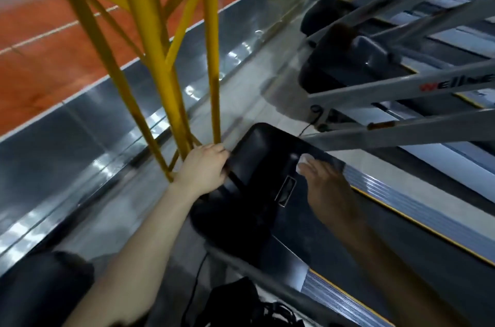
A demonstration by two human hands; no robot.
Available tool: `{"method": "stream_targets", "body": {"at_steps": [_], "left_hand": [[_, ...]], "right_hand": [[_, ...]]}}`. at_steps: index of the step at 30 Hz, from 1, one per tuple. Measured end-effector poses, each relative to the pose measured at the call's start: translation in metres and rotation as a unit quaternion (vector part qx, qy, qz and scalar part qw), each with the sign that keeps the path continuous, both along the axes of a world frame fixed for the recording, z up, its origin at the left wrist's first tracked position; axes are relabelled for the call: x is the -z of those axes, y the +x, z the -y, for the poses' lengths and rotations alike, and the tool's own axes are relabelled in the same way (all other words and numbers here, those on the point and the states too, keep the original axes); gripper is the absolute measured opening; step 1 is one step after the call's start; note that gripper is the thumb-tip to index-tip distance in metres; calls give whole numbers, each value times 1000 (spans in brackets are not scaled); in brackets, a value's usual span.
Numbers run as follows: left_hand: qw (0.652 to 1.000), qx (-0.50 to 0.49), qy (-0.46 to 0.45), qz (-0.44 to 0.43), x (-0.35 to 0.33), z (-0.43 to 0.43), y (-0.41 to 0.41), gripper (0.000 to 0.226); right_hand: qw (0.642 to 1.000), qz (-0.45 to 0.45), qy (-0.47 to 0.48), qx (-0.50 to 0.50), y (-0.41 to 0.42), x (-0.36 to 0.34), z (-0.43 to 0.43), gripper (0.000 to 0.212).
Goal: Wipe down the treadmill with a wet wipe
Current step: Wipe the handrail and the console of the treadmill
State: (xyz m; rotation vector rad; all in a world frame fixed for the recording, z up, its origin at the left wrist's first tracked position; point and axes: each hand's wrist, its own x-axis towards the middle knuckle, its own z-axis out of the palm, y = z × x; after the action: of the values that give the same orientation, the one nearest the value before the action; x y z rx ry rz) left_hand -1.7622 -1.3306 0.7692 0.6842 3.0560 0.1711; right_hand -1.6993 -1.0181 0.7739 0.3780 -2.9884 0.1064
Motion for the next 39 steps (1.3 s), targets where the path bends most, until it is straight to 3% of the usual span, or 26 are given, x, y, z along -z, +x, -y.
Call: {"method": "stream_targets", "body": {"at_steps": [9, 15, 21, 27, 31, 34, 39], "left_hand": [[998, -69, -6, -3, -17, -26, 42, 33], [996, -82, -12, -22, -13, -42, 58, 29], [998, -49, 17, -27, -15, -52, 56, 23], [994, 71, 35, -71, -28, -78, 34, 13], [989, 130, -45, -52, -39, -108, 0, 26], [978, 194, -34, -73, -41, -128, -30, 25], [933, 337, -41, -122, -43, -166, -84, 31]], "right_hand": [[992, -16, -55, -108, 0, 20, 4, 31], [985, -25, -94, -140, 8, 27, -6, 19], [990, -15, -90, -110, 14, 19, -17, 43], [994, 3, -102, -46, 13, 31, -39, 36], [994, 7, -110, 16, 13, 29, -54, 35], [991, -15, -113, 74, 11, 25, -62, 32], [978, -53, -33, 199, 18, 16, -71, 58]]}}
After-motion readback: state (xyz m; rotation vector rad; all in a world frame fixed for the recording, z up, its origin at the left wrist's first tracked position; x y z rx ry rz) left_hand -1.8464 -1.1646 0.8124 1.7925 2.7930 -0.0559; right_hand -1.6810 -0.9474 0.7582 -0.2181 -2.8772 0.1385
